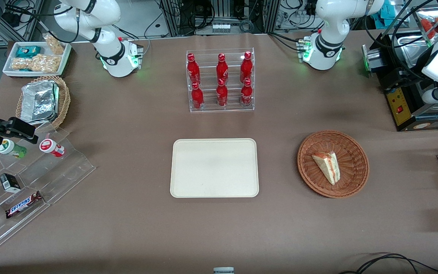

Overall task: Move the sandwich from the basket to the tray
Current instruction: 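Move the left gripper over the sandwich in the wicker basket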

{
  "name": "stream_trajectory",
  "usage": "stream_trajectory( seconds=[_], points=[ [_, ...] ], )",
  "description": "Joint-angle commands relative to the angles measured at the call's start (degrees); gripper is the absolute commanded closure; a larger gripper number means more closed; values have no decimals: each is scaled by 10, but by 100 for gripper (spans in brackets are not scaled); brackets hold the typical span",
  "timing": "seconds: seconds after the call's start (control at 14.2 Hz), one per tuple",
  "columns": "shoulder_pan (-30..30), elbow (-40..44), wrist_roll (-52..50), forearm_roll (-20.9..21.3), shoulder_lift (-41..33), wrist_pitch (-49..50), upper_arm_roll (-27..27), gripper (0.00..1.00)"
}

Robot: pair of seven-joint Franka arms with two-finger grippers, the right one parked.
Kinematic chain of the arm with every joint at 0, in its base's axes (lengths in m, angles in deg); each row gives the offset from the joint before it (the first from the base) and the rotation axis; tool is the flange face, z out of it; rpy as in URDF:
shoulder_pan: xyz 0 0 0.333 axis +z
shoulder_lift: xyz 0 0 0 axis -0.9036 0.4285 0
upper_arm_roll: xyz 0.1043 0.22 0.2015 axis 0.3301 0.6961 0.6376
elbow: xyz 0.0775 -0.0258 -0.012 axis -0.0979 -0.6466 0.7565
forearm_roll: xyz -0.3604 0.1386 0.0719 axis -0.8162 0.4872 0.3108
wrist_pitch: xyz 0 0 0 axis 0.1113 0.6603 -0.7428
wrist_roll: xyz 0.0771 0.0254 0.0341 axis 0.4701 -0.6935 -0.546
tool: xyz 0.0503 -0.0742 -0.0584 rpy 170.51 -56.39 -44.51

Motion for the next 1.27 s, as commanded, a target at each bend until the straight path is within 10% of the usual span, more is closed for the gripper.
stream_trajectory(
  seconds=[0.0,0.71,1.2],
  points=[
    [4,-12,12,1,-13,-2,0,0],
    [4,-35,-104,-14,100,-8,1,0],
    [-3,-245,-311,-12,104,-328,-2,0]
  ],
)
